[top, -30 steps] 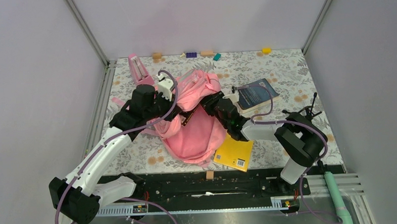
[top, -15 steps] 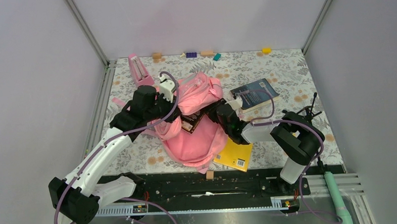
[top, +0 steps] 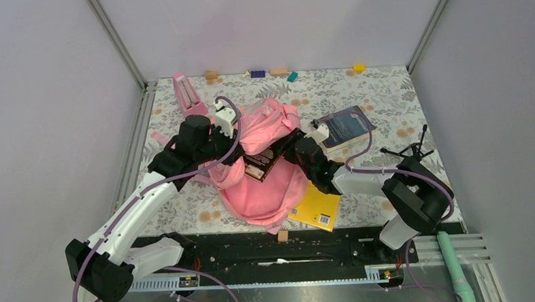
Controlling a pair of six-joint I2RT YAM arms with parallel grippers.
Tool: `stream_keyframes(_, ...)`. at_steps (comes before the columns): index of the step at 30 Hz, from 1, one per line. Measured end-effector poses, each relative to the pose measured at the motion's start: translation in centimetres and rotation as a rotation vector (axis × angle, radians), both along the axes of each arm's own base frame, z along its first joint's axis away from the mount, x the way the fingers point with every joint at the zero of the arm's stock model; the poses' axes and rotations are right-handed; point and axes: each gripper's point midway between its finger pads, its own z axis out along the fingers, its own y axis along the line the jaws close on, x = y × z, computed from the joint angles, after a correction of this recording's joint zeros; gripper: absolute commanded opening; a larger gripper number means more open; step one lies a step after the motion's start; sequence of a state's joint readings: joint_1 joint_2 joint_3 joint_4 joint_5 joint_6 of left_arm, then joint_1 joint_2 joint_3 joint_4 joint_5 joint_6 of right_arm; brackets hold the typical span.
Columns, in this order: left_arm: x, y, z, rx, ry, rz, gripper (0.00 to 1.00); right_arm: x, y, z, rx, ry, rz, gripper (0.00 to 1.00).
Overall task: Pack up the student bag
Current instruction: Place the book in the student bag.
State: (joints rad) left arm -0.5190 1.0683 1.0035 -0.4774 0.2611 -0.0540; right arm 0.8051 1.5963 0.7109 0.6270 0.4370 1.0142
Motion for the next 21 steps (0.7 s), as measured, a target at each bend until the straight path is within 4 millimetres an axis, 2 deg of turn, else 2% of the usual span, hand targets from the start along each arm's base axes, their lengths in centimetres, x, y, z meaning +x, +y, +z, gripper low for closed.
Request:
stream_keyframes(7, 0.1, 0.1, 0.0, 0.005, -0.003, 0.009, 0.0, -1.9, -1.5, 2.0, -0.064, -0.063, 0.037, 0.58)
stream_keyframes(13, 0.2, 0.2, 0.0, 0.008, -0.004, 0.014, 0.0, -4.3, -4.3, 3.7, -0.123, -0.112, 0.061, 0.71)
stream_keyframes(16, 0.2, 0.3, -0.1, 0.01, -0.006, 0.017, 0.0, -5.0, -5.5, 4.4, -0.159, -0.119, 0.084, 0.7)
stream_keyframes(18, 0.2, 0.3, -0.1, 0.012, -0.006, 0.019, 0.0, -4.7, -7.0, 4.1, -0.185, -0.093, 0.084, 0.75)
stream_keyframes(21, 0.3, 0.3, 0.0, 0.015, -0.01, 0.024, 0.0, -3.8, -11.2, 2.9, -0.248, -0.029, 0.008, 0.93)
